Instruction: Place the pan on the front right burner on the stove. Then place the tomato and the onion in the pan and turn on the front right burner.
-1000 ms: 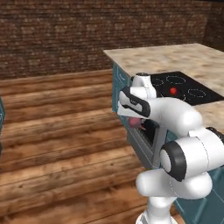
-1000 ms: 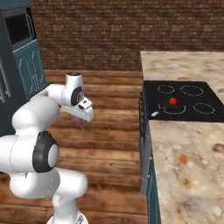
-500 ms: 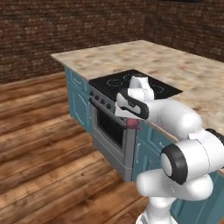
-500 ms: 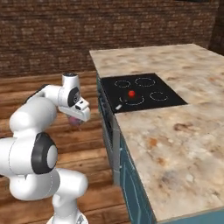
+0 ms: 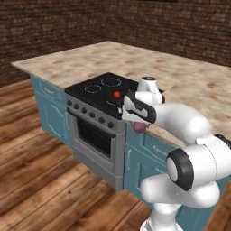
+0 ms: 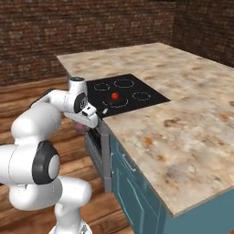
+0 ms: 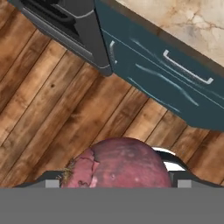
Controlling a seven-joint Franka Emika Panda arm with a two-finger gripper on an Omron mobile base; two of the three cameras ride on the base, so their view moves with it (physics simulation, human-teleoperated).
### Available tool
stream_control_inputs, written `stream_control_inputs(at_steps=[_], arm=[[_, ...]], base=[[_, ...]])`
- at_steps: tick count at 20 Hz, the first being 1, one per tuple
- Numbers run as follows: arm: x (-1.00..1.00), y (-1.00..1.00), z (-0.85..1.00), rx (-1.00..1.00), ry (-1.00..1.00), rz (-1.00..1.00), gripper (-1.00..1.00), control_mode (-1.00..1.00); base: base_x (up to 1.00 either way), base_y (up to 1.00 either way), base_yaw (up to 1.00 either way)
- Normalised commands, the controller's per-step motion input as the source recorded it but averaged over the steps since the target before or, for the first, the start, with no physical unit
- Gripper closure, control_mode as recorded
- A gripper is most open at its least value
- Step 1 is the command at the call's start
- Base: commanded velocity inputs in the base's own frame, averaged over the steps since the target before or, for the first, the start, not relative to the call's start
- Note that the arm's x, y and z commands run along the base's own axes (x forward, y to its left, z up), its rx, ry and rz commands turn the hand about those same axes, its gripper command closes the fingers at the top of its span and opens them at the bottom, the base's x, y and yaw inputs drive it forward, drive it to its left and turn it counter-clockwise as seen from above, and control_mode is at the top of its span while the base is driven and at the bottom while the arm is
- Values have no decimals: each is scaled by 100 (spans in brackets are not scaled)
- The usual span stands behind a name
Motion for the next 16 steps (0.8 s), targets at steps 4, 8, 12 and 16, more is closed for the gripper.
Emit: stream_control_inputs(at_steps=[4,8,12,16], arm=[[0,0,0,0,0,0,100,100],[0,0,0,0,0,0,100,100],[0,0,0,0,0,0,100,100],[0,0,0,0,0,0,100,100]], base=[[18,88,-27],[24,91,-26],[40,85,-27],[61,74,-27]])
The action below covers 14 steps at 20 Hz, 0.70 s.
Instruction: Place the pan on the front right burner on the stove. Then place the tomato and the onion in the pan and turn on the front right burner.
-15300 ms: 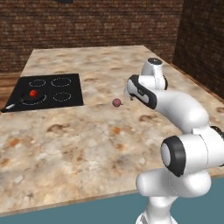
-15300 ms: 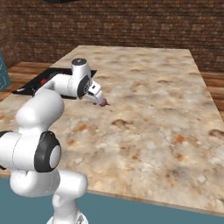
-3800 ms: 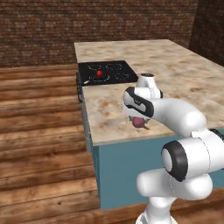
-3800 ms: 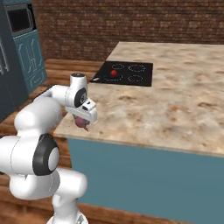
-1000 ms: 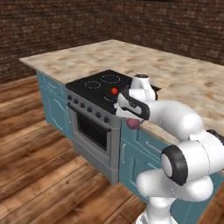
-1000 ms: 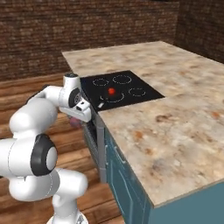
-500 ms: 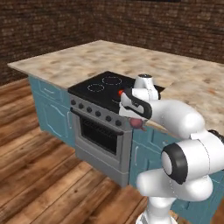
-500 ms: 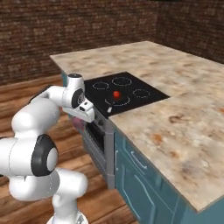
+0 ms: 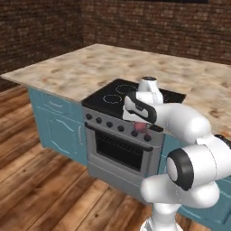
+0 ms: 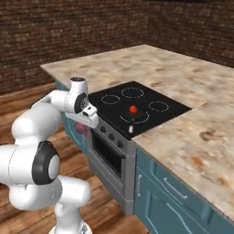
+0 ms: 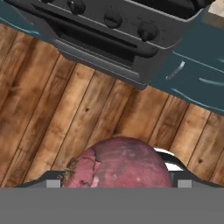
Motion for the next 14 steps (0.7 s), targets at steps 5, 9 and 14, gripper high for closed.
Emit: stream_control_inputs(at_steps=[5,9,14], arm=[[0,0,0,0,0,0,100,100],[0,0,0,0,0,0,100,100],[0,0,0,0,0,0,100,100]], base=[[63,66,-29],[47,53,-35],[23,36,-46]])
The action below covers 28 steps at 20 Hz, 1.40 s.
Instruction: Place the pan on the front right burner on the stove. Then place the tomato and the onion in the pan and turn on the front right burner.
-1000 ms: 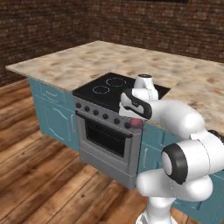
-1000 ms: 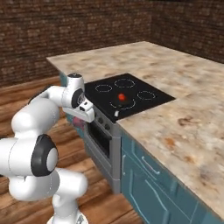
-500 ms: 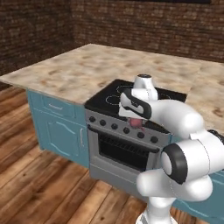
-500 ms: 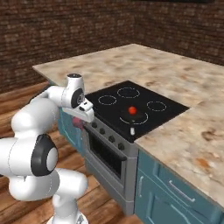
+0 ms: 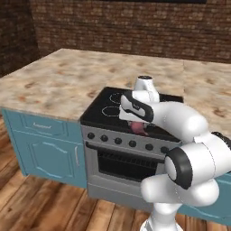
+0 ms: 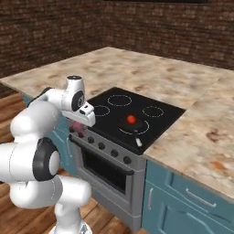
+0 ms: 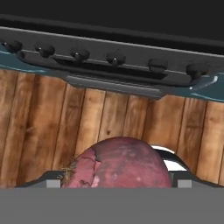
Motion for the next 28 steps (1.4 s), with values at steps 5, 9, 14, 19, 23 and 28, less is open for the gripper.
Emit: stream_control_inputs(at_steps=[5,9,14,19,23,28], arm=[[0,0,0,0,0,0,100,100],[0,0,0,0,0,0,100,100],[0,0,0,0,0,0,100,100],[0,0,0,0,0,0,100,100],[0,0,0,0,0,0,100,100],[0,0,0,0,0,0,100,100]], base=[[16,36,-47],[18,58,-40],[18,76,-29],[12,62,-25],[14,20,-23],[7,-2,-17]])
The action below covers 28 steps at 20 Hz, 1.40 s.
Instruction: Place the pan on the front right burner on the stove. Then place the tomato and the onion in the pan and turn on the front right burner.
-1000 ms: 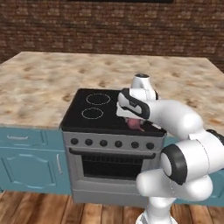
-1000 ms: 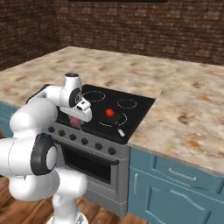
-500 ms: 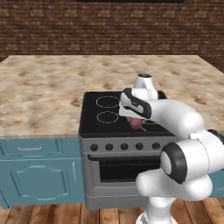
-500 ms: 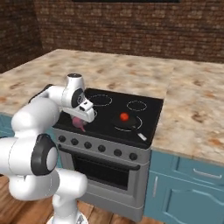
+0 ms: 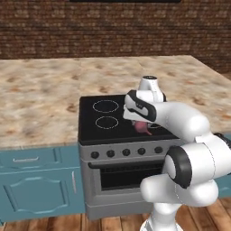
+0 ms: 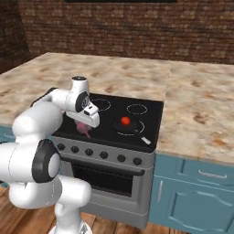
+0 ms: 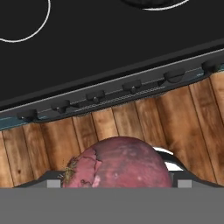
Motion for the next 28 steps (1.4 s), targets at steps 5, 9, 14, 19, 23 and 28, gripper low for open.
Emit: stream_control_inputs(at_steps=[5,9,14,19,23,28], arm=[[0,0,0,0,0,0,100,100],[0,0,0,0,0,0,100,100],[0,0,0,0,0,0,100,100],[0,0,0,0,0,0,100,100],[0,0,0,0,0,0,100,100],[0,0,0,0,0,0,100,100]], base=[[11,7,-14],[10,55,-12],[25,76,-13],[28,64,-14],[52,47,-12],[79,22,-10]])
